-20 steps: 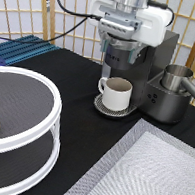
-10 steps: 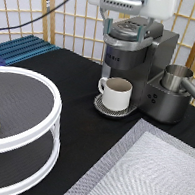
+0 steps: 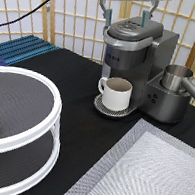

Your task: Make coffee

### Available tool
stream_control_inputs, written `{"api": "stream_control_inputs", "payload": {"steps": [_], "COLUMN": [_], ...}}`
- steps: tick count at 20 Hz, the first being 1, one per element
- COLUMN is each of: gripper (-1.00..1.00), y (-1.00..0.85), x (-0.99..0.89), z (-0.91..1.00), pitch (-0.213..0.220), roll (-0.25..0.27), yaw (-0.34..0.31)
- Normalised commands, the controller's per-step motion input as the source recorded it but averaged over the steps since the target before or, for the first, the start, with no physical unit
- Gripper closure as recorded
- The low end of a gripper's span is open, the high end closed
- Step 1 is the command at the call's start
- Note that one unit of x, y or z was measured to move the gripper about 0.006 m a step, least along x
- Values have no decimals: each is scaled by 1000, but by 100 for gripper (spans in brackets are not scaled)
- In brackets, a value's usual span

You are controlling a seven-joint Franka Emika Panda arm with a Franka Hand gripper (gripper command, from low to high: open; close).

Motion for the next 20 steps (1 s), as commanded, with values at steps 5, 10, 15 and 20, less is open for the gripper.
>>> {"api": "stream_control_inputs", "payload": {"steps": [5,10,15,20], "gripper": [-100,-100,-100,-100], "y": [85,311,454,226], "x": [-65,-227,-474,-717], "z": [157,47,-107,-189], "pitch": [-3,-13,-33,-6], "roll": [-1,-15,-10,-13], "yaw": [357,277,191,135]}}
